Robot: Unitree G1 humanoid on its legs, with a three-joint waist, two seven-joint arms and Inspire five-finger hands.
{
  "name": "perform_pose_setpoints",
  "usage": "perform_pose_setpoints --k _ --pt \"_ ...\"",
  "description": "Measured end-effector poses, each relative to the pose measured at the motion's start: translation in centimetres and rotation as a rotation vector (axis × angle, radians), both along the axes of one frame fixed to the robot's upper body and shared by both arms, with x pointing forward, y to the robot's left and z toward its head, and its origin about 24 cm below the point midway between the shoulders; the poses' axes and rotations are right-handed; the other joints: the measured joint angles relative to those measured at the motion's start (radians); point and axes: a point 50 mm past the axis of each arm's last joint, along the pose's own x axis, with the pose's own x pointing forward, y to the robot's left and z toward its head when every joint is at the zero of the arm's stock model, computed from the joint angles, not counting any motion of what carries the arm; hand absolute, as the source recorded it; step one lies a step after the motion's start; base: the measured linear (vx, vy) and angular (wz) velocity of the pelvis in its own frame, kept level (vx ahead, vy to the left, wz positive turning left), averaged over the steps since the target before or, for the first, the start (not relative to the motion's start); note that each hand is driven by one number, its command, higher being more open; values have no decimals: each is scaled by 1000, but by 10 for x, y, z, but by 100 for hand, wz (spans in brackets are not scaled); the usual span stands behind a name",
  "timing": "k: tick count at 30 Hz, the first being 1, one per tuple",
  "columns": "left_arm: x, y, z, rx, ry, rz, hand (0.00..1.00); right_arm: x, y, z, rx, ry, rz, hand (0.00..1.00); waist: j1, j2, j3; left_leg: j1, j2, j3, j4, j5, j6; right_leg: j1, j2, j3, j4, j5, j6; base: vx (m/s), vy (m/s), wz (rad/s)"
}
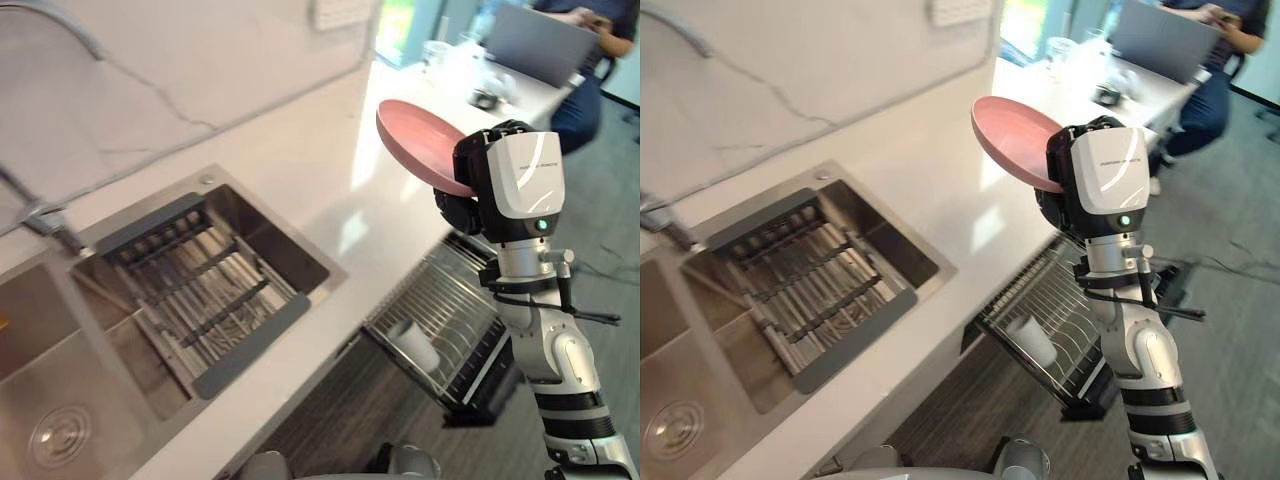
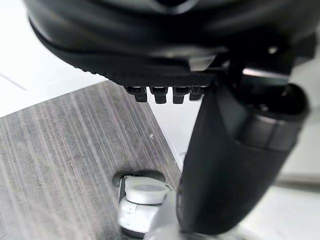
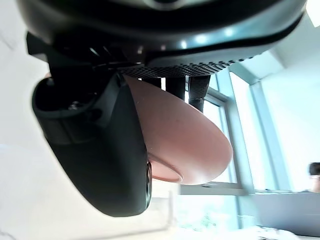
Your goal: Walk over to the sink, pick up the cup, carry it to the dishwasher, place the cup inside the dishwasher, then close the dishwasher door
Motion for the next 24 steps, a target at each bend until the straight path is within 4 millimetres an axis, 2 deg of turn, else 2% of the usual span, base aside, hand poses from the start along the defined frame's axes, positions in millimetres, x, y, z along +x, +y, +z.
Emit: perform_pose_setpoints --k 1,2,4,5,6,8,10,13,15,19,24 --pt "-2 2 0 4 11 1 100 1 -1 -2 -2 14 -6 0 1 -11 -1 -1 -1 20 10 0 0 20 -16 -7 -30 8 19 -80 -218 -96" --pt "-6 6 1 10 33 0 100 0 -2 -5 -6 30 -12 0 -3 -16 -1 -2 4 28 24 0 0 52 -17 4 -86 33 61 -115 -273 -64" --pt "-14 14 3 37 67 -35 100 -4 -8 -13 -2 67 -37 0 -10 -15 -2 2 28 26 51 -1 -3 107 27 16 -203 44 95 -96 -268 -44" --pt "-13 14 3 44 68 -56 100 -8 -12 -14 0 74 -49 0 -10 -15 -2 2 30 26 52 -1 -13 121 35 20 -233 47 116 -95 -238 -20" --pt "-11 13 3 51 64 -90 100 -14 -20 -18 11 89 -79 0 -10 -15 -4 0 35 26 50 0 -52 151 56 28 -313 54 154 -105 -223 -12" --pt "-5 4 1 40 39 -133 100 -22 -29 -31 29 142 -119 0 -13 0 -14 -2 50 24 41 17 -69 174 88 31 -379 90 136 -114 -176 -14" --pt "-11 -2 0 36 54 -157 100 -33 -35 -49 61 214 -158 0 -23 6 -28 9 55 25 7 40 -80 180 108 40 -412 100 125 -90 -105 -14" --pt "-13 -4 0 34 55 -163 100 -45 -43 -67 107 290 -214 0 -46 7 -29 16 44 24 -59 87 -87 163 113 37 -412 98 120 -54 -63 0" --pt "-13 -5 0 35 57 -165 100 -49 -44 -75 107 331 -232 0 -49 7 -29 20 35 24 -90 110 -87 155 113 36 -410 109 109 -3 3 4" --pt "-12 -5 0 36 64 -203 100 -50 -44 -90 111 399 -243 0 -48 8 -29 31 16 14 -123 128 -84 159 102 23 -407 115 115 6 58 11" --pt "-5 -7 -1 9 57 -219 100 -44 -39 -118 108 534 -230 0 -46 14 -22 -8 -29 -1 -139 142 -65 119 58 14 -411 137 140 -42 118 10"
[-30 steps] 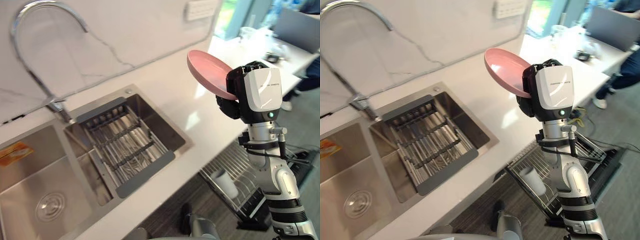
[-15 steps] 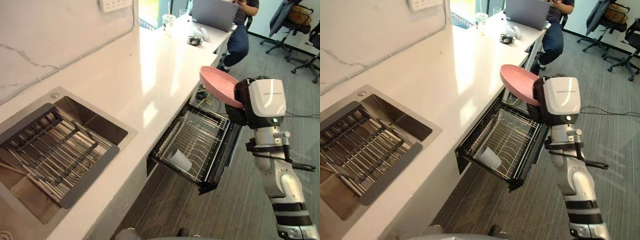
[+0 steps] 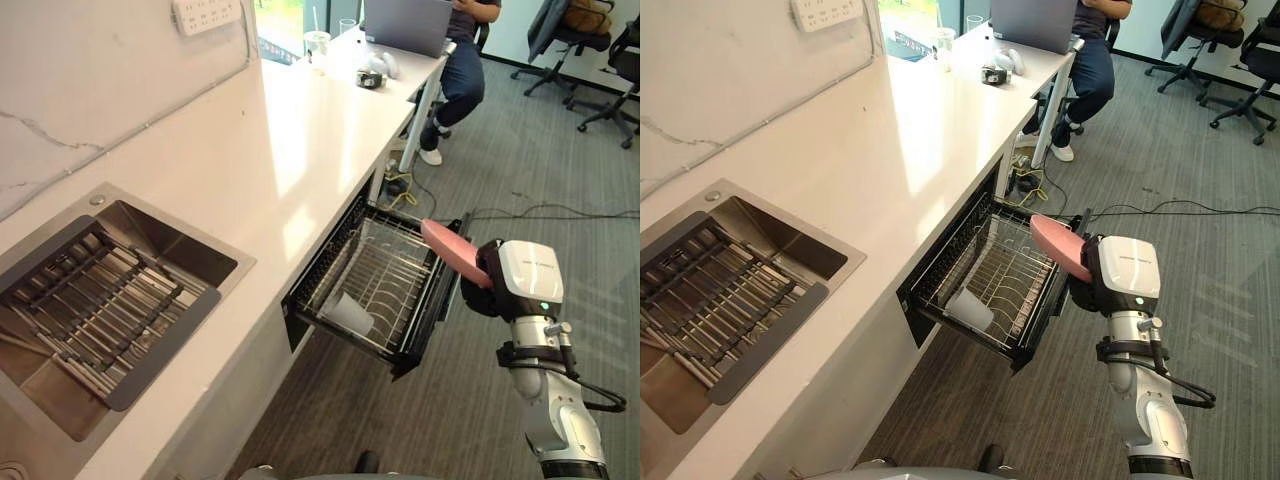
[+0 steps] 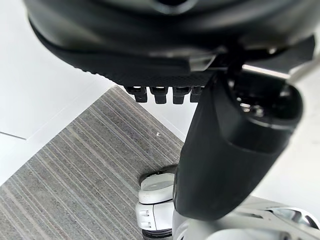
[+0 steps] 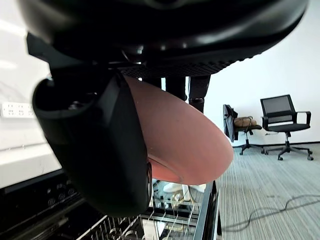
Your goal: Walk over to the sink, pick up the cup, carry it to the dishwasher, place the cup inside the dishwasher, then close the dishwasher door
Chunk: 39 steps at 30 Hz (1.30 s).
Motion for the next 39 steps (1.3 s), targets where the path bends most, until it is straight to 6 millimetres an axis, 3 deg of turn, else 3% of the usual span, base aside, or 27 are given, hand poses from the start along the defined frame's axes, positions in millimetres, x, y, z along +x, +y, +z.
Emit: perform_pose_setpoints --k 4,7,10,13,19,21,22,26,33,39 --pt "29 -1 0 -15 -70 -13 100 26 4 1 -10 9 -6 0 5 18 53 -92 -20 -15 28 7 31 -72 -24 -5 3 36 1 -97 89 11" --pt "69 0 5 -9 -184 -40 100 66 5 20 -56 -14 3 0 14 31 124 -190 -16 -27 89 4 52 -141 -27 -6 4 69 -8 -165 46 8" --pt "109 -4 13 -24 -305 -63 100 107 7 56 -168 -44 41 0 29 59 215 -261 -11 -32 149 -6 69 -189 -33 -2 5 98 -16 -144 72 0" --pt "130 -10 19 -61 -376 -53 100 128 8 89 -229 -82 50 0 41 87 271 -324 -14 -44 196 -13 82 -229 -40 -2 5 120 -17 -78 80 4" --pt "164 -21 30 -117 -485 -61 100 155 -3 154 -263 -146 -37 0 73 121 352 -416 -44 -93 233 -12 104 -300 -67 -5 4 155 -13 -55 112 7" --pt "169 -25 32 -137 -501 -68 100 159 -7 165 -258 -140 -71 0 82 130 360 -428 -53 -98 233 -11 110 -310 -77 -7 4 160 -10 -13 105 8" --pt "170 -26 32 -142 -505 -68 100 160 -8 168 -257 -140 -80 100 85 133 362 -431 -58 -99 233 -11 112 -314 -80 -6 4 162 -9 -4 117 6" --pt "178 -33 36 -158 -528 -105 100 162 -23 181 -254 -112 -202 100 98 157 376 -438 -75 -112 230 -10 123 -316 -98 -13 4 167 -3 10 108 8" --pt "180 -34 37 -169 -532 -113 100 158 -39 187 -243 -100 -290 100 92 157 377 -427 -83 -130 225 -10 125 -309 -102 -14 4 168 -3 24 62 -1" --pt "179 -34 36 -183 -516 -120 100 152 -52 201 -223 -146 -321 100 90 156 377 -354 -81 -127 195 -7 121 -251 -98 -17 3 156 -7 11 22 -3"
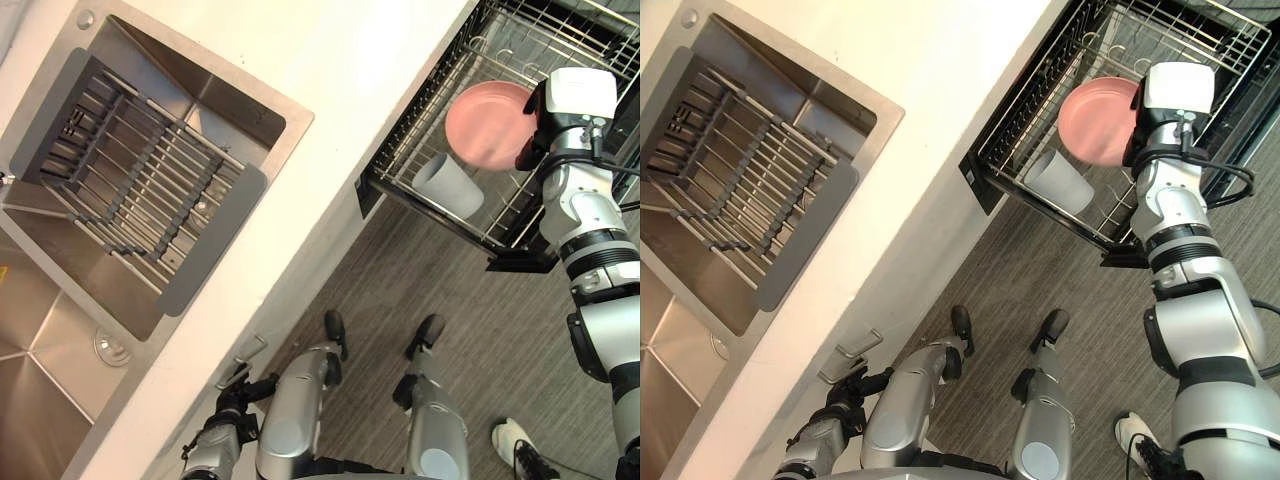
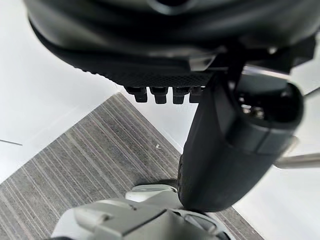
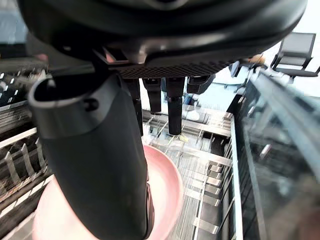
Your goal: Walk over to the sink, pick up the cup, carry it to the dishwasher, place the cup inside the dishwasher, then close the dishwasher door
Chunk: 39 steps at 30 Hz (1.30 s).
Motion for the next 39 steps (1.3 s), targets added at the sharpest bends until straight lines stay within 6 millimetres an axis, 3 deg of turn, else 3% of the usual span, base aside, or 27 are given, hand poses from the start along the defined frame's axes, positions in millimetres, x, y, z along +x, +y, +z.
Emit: perform_pose_setpoints --k 3,7,10,12,15,18,19,20,23,25,27,28,31,33,35,36,39 --pt "-4 3 -2 6 25 3 100 -4 -7 6 35 -49 -10 100 -4 -13 -6 46 0 -1 -33 9 -10 33 5 -6 -4 -16 2 15 0 0" --pt "-28 16 -11 41 105 23 100 -12 -21 0 146 -126 -20 100 -32 -64 -49 109 5 -17 -94 27 -29 79 14 -31 1 -34 9 96 -10 8" --pt "-52 20 -19 61 194 31 100 -28 -49 -24 326 -167 -77 100 -55 -89 -91 184 3 -25 -142 31 -34 139 19 -65 1 -36 16 125 11 9" --pt "-75 22 -26 76 273 22 100 -49 -76 -58 486 -172 -161 100 -68 -109 -139 247 -7 -27 -176 31 -34 188 13 -73 1 -42 38 129 74 6" --pt "-99 25 -31 83 354 22 100 -78 -102 -101 588 -124 -285 100 -85 -126 -204 293 -16 -28 -206 31 -34 222 8 -78 1 -44 45 80 72 3" --pt "-113 25 -34 113 407 -23 100 -102 -119 -132 633 -56 -392 100 -97 -126 -240 322 -23 -20 -223 34 -33 240 3 -77 1 -48 52 -1 51 -9" --pt "-116 25 -35 123 419 -44 100 -106 -122 -139 665 -38 -414 0 -111 -125 -247 324 -32 -11 -234 43 -33 232 -4 -75 1 -53 55 -67 38 -18" --pt "-116 25 -35 126 419 -53 100 -108 -123 -141 683 -38 -421 0 -114 -125 -247 321 -38 -7 -239 49 -30 223 -9 -72 0 -59 53 -121 22 -19" --pt "-97 25 -32 125 362 -118 100 -112 -134 -140 809 -88 -460 0 -131 -96 -234 223 -50 14 -248 70 -34 116 -20 -55 1 -54 31 -190 13 -14" --pt "-83 21 -29 106 308 -130 100 -106 -135 -130 972 -189 -450 0 -139 -62 -190 173 -50 34 -250 89 -40 51 -22 -32 2 -46 26 -145 2 -30" --pt "-67 11 -27 80 252 -145 100 -92 -129 -116 1214 -354 -382 0 -147 -6 -114 132 -52 55 -245 105 -32 -8 -21 0 2 -28 28 -149 -7 -38" --pt "-65 8 -27 77 241 -152 100 -90 -128 -114 1272 -388 -369 0 -148 5 -102 122 -54 58 -245 108 -33 -24 -21 9 2 -19 24 -92 -26 -22" --pt "-56 -7 -26 42 198 -158 100 -79 -122 -102 1489 -534 -303 0 -141 73 -62 76 -59 60 -248 116 -30 -85 -17 36 2 12 -1 5 -32 -16" --pt "-52 -17 -26 14 185 -143 100 -71 -117 -88 1542 -595 -257 0 -138 110 -46 61 -60 57 -251 122 -21 -104 -14 43 2 22 -14 50 -13 -10" --pt "-47 -20 -25 3 174 -141 100 -65 -113 -75 1537 -624 -215 0 -133 129 -39 50 -62 45 -253 123 -20 -116 -14 42 3 27 -17 49 12 2" --pt "-42 -24 -23 -8 155 -140 100 -59 -108 -60 1514 -637 -158 0 -129 147 -28 44 -65 39 -253 124 -18 -120 -17 40 3 28 -17 46 33 7" --pt "-38 -26 -21 -21 137 -142 100 -47 -94 -42 1465 -623 -60 0 -105 153 -29 41 -74 -1 -250 125 -17 -124 -26 41 3 28 -16 36 34 3"
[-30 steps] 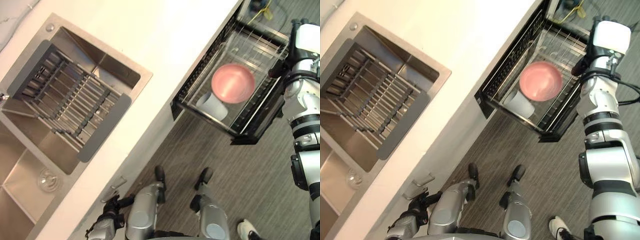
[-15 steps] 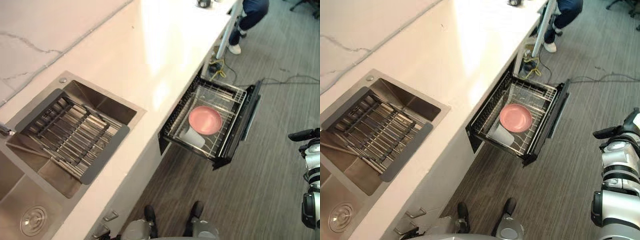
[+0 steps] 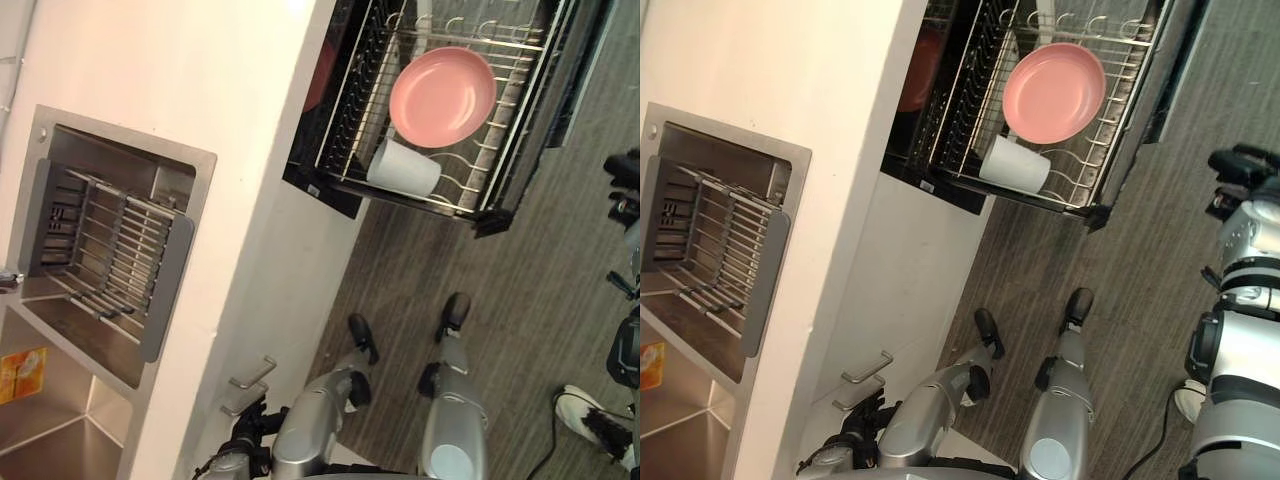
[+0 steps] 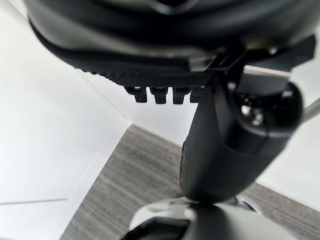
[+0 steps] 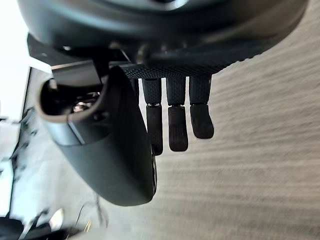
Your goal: Walk over to the sink, pick up the cup, carry it to the dishwasher, place the cup inside the dishwasher, then close the dishwasher door
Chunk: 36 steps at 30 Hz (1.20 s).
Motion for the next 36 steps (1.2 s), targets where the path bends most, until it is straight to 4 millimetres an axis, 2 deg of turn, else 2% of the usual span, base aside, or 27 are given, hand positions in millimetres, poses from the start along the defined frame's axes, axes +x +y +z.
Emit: perform_pose_setpoints --k 3,6,9,12,13,17,18,21,23,24,25,27,30,32,34,36 --pt "3 -1 2 -11 -20 -6 100 13 18 19 -100 -34 58 0 21 2 -2 1 -10 -47 3 0 0 3 -13 -12 13 -3 3 19 44 15" --pt "3 -2 2 -27 -18 -7 100 14 19 28 -265 43 51 0 19 6 -4 15 -28 -100 7 5 5 13 -49 -47 84 -43 18 -5 69 38" --pt "2 -5 1 -59 -19 8 100 14 18 27 -399 149 49 0 19 19 -14 36 -46 -160 -1 15 12 27 -90 -91 170 -94 32 -25 44 47" --pt "-4 -6 -1 -69 -5 19 100 14 17 25 -464 212 58 0 20 26 -19 61 -62 -212 -30 32 2 34 -131 -133 253 -143 40 6 0 54" --pt "-7 -6 -1 -71 0 23 100 15 18 25 -466 216 70 0 19 27 -19 66 -65 -222 -33 36 3 36 -140 -141 272 -155 42 31 -31 51" --pt "-24 -10 -6 -91 32 38 100 15 17 19 -457 251 112 0 20 46 -34 95 -103 -309 -38 54 9 58 -234 -209 435 -259 62 26 -46 73" --pt "-34 -11 -8 -96 51 45 100 14 15 17 -449 262 114 0 20 55 -41 109 -122 -346 -38 58 11 75 -280 -240 499 -301 73 31 -56 88" --pt "-55 -11 -12 -109 104 53 100 14 15 13 -444 283 138 0 25 73 -55 133 -157 -412 -38 63 9 124 -351 -307 583 -365 92 39 -77 88" --pt "-61 -12 -13 -116 118 56 100 16 17 13 -446 277 159 0 33 84 -64 139 -166 -439 -38 66 9 148 -372 -334 608 -384 97 21 -88 57" --pt "-62 -12 -14 -124 121 53 100 17 18 13 -437 271 171 0 48 92 -70 145 -171 -452 -39 67 9 162 -383 -352 623 -398 99 3 -91 41" --pt "-62 -12 -14 -129 119 57 100 21 24 9 -420 266 200 100 59 94 -72 152 -172 -459 -39 67 8 175 -388 -364 631 -408 102 -1 -94 33" --pt "-62 -12 -14 -137 118 58 100 28 35 1 -392 259 243 100 62 94 -72 161 -172 -465 -41 67 8 193 -391 -381 636 -420 105 -3 -99 21" --pt "-63 -12 -13 -137 105 58 100 28 35 -4 -323 233 243 100 53 93 -71 181 -165 -467 -46 67 8 224 -381 -395 630 -424 106 -20 -104 5" --pt "-61 -13 -13 -121 76 53 100 26 34 -15 -260 215 231 100 53 89 -68 193 -154 -467 -54 67 8 243 -365 -407 615 -424 106 -30 -77 2" --pt "-62 -14 -13 -115 63 66 100 23 34 -29 -176 161 214 100 57 82 -63 203 -135 -466 -68 66 8 251 -342 -412 599 -423 104 -21 -77 -7" --pt "-63 -13 -13 -122 58 124 100 19 44 -57 -95 65 205 100 69 60 -45 217 -103 -443 -74 59 -3 255 -297 -395 565 -415 93 -14 -90 -33"
